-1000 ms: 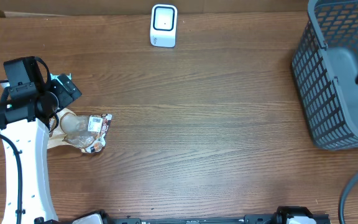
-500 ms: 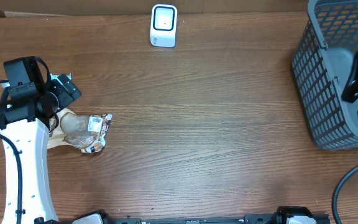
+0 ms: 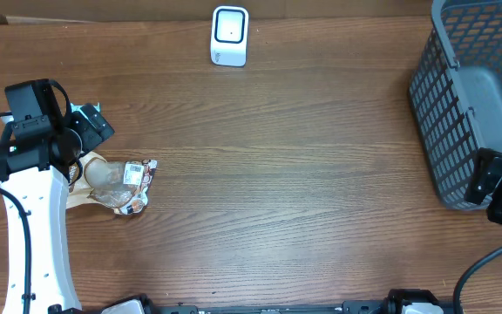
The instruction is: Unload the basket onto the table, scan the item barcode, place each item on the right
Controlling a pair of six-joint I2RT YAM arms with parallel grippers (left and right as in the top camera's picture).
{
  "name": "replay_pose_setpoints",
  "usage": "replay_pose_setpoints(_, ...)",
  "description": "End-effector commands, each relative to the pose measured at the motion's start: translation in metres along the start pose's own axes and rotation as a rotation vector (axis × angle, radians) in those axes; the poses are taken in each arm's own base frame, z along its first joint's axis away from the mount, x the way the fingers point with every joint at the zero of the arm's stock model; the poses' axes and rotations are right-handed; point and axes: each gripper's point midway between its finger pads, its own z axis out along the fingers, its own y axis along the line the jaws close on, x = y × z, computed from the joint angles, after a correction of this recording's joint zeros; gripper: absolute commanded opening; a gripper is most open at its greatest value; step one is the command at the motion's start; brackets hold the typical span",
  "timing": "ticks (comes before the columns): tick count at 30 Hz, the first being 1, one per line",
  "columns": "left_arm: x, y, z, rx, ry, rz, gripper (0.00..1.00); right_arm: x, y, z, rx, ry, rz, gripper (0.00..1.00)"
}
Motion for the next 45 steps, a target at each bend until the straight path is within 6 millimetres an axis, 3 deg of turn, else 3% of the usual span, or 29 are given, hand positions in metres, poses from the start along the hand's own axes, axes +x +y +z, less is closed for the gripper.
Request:
replay_pose_setpoints(1,-0.002,0.003,-0.001,-0.013,-0.009,0.005,1.00,-0.001,-0.007,-0.006,0.027,-0.027,0.007,1.00)
replay_pose_setpoints(9,-0.002,0.003,-0.001,-0.013,-0.009,0.005,1.00,0.006,-0.012,-0.026,0.005,-0.080,0.016,1.00)
replay_pose_setpoints(15,-0.002,0.003,-0.001,-0.013,-0.009,0.005,1.00,0.020,0.003,-0.046,-0.142,-0.127,-0.013,1.00)
replay_pose_setpoints(19,-0.002,0.003,-0.001,-0.013,-0.009,0.005,1.00,0.033,0.006,-0.046,-0.181,-0.143,-0.013,1.00)
replay_pose_setpoints(27,-0.002,0.003,-0.001,-0.013,-0.009,0.005,1.00,0.042,0.022,-0.014,-0.236,-0.261,0.020,1.00)
replay_pose_setpoints(36,-0.002,0.003,-0.001,-0.013,-0.009,0.005,1.00,0.066,0.067,0.040,-0.420,-0.382,0.025,1.00)
replay_pose_setpoints(45,-0.002,0.003,-0.001,-0.013,-0.009,0.005,1.00,0.071,0.109,0.066,-0.619,-0.539,0.006,1.00)
